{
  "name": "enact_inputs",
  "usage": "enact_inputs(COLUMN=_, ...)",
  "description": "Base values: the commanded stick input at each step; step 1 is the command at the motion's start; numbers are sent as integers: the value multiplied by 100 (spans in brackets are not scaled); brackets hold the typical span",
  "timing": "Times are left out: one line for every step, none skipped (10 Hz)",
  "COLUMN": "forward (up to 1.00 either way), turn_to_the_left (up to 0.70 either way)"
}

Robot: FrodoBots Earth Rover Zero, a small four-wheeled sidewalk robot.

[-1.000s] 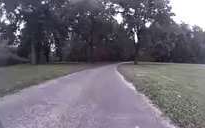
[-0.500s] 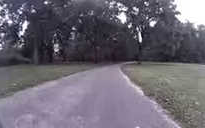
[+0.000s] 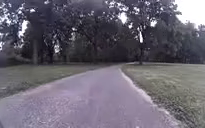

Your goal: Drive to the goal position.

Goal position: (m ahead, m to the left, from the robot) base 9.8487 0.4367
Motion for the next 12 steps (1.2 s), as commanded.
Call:
enact_inputs(forward=70, turn_to_the_left=0)
enact_inputs(forward=70, turn_to_the_left=0)
enact_inputs(forward=70, turn_to_the_left=0)
enact_inputs(forward=70, turn_to_the_left=0)
enact_inputs(forward=70, turn_to_the_left=0)
enact_inputs(forward=70, turn_to_the_left=0)
enact_inputs(forward=70, turn_to_the_left=0)
enact_inputs(forward=70, turn_to_the_left=0)
enact_inputs(forward=70, turn_to_the_left=0)
enact_inputs(forward=70, turn_to_the_left=0)
enact_inputs(forward=70, turn_to_the_left=0)
enact_inputs(forward=70, turn_to_the_left=0)
